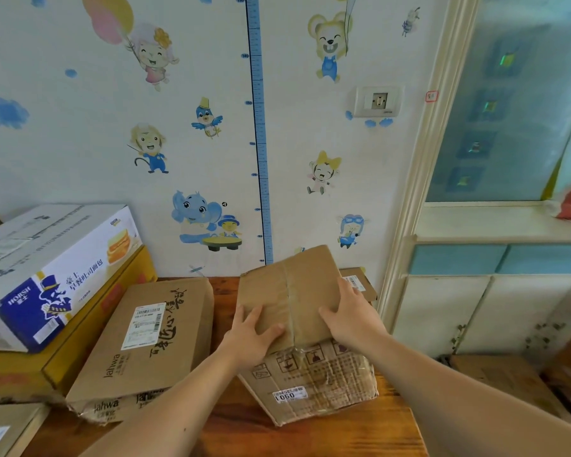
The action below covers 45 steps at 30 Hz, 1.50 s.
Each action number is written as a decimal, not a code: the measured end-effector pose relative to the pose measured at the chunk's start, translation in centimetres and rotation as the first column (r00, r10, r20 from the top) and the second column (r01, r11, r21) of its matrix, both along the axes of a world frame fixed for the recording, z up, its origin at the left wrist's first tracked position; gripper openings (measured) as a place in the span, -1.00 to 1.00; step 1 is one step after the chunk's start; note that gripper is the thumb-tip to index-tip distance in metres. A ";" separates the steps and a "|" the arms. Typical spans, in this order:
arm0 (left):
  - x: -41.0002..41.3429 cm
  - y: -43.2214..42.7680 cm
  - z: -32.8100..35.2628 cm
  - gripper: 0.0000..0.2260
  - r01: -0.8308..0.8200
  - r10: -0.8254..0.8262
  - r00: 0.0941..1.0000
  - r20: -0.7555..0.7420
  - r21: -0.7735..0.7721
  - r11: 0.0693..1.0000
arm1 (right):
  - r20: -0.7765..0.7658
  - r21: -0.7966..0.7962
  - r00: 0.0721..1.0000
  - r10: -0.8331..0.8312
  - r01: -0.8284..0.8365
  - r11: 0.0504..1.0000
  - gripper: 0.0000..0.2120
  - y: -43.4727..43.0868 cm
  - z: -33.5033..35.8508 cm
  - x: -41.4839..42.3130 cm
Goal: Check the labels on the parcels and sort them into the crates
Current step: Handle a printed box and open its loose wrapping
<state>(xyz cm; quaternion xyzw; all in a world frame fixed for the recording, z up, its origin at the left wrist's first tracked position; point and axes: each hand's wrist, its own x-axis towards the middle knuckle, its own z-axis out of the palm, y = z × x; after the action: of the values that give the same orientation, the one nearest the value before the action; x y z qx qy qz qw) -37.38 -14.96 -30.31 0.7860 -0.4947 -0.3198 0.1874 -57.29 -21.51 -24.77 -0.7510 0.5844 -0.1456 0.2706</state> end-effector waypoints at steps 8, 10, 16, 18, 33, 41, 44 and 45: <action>-0.3 0.7 0.2 -0.25 0.025 -0.024 1.000 -0.013 0.057 0.998 | 0.101 -0.024 0.995 0.011 -0.009 1.000 -0.30 0.2 0.3 0.8; 0.3 0.3 0.1 -0.05 0.053 -0.057 0.997 0.056 0.077 0.996 | 0.115 -0.004 0.993 0.012 -0.011 1.000 -0.35 0.1 -0.7 1.2; -1.8 -0.7 2.7 -0.29 0.066 -0.066 0.998 -0.003 -0.032 0.997 | 0.285 0.047 0.959 -0.007 -0.007 0.999 -0.30 -0.1 -1.4 2.1; -2.6 -0.8 3.4 -0.32 0.080 -0.082 0.996 -0.023 -0.058 0.995 | 0.335 0.084 0.942 -0.011 -0.018 0.996 -0.37 -0.1 -1.6 1.6; -4.8 0.5 8.0 -0.37 0.117 -0.119 0.993 0.001 -0.167 0.979 | 0.164 0.059 0.956 0.243 -0.255 0.965 -0.53 1.3 -1.8 0.8; -3.5 1.5 8.3 -0.43 0.058 -0.089 0.984 -0.155 -0.195 0.979 | 0.037 0.188 0.980 0.193 -0.197 0.962 -0.39 0.8 -3.7 0.0; -2.6 1.8 8.1 -0.40 0.028 -0.071 0.971 -0.230 -0.186 0.982 | -0.061 0.219 0.987 0.151 -0.134 0.966 -0.35 0.3 -5.0 -0.3; -2.4 1.9 8.1 -0.40 0.022 -0.066 0.969 -0.239 -0.183 0.983 | -0.056 0.249 0.993 0.107 -0.090 0.964 -0.35 0.0 -5.2 -0.4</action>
<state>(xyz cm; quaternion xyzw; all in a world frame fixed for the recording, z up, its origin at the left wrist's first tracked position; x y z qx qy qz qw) -39.76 -13.04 -22.22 0.7094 -0.5121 -0.3724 0.3097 -57.69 -21.47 -30.01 -0.7445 0.5688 -0.0325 0.3481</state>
